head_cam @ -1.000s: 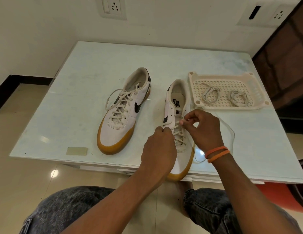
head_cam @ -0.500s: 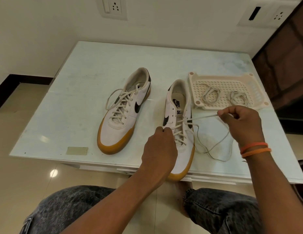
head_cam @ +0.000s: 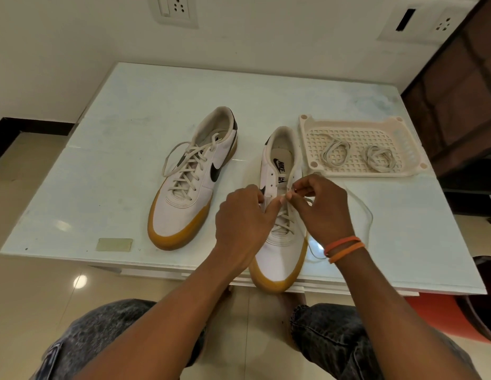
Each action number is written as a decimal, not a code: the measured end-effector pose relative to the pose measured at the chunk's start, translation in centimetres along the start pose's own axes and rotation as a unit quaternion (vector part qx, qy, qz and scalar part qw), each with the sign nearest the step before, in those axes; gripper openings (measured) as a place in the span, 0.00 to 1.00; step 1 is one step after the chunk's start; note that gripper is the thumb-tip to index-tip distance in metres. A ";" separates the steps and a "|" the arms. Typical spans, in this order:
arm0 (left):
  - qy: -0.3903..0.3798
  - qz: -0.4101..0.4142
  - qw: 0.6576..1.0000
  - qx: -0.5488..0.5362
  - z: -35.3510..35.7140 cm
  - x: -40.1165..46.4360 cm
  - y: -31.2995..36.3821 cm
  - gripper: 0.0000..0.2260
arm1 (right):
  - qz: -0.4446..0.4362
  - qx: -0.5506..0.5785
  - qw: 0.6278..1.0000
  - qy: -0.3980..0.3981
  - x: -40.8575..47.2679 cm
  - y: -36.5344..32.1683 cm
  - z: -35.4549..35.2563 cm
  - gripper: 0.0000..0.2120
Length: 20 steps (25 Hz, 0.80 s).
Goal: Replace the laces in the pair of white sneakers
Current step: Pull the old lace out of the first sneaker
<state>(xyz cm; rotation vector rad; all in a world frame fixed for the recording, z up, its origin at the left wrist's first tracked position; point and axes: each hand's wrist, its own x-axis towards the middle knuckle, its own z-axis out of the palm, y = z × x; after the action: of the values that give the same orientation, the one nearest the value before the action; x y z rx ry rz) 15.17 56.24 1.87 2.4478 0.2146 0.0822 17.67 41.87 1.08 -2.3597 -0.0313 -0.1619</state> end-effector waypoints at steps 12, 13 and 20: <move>-0.004 -0.022 0.998 -0.065 -0.2 1.0 -0.4 0.15 | 0.030 0.075 0.996 0.024 1.8 1.7 -5.0 0.06; -0.006 -0.023 0.998 -0.066 -0.2 1.1 -0.5 0.15 | 0.059 0.092 0.993 0.042 2.1 2.5 -6.2 0.06; -0.004 0.151 0.988 -0.004 -0.4 1.3 -0.2 0.03 | 0.206 -0.085 0.958 -0.179 1.3 6.4 -8.9 0.04</move>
<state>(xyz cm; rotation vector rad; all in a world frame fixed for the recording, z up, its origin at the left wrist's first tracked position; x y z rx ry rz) 16.36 56.87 2.08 2.4543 -0.1626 0.2057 18.49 31.08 3.05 -2.4765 0.3084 0.4835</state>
